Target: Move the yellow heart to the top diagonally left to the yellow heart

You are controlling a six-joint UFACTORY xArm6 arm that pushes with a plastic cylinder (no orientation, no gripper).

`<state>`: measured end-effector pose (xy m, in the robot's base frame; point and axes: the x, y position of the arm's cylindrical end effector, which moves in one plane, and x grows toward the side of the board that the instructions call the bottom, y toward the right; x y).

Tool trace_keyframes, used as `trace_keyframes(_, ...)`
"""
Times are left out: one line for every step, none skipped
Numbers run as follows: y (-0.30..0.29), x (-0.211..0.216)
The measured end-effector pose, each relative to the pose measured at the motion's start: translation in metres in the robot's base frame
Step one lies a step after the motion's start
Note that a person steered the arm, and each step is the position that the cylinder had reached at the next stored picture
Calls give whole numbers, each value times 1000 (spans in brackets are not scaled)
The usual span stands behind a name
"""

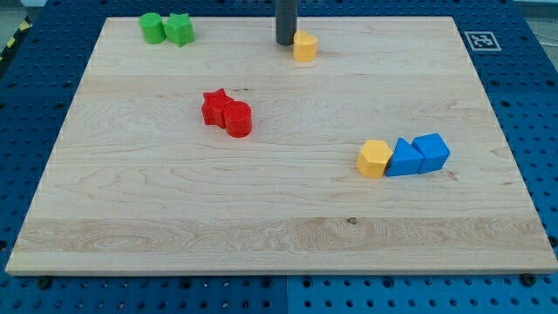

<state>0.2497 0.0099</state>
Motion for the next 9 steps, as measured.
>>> trace_keyframes(13,-2)
trace_keyframes(29,-3)
trace_keyframes(40,3)
trace_keyframes(48,15)
trace_keyframes(49,20)
trace_keyframes(49,20)
trace_keyframes(49,24)
trace_keyframes(49,27)
trace_keyframes(49,28)
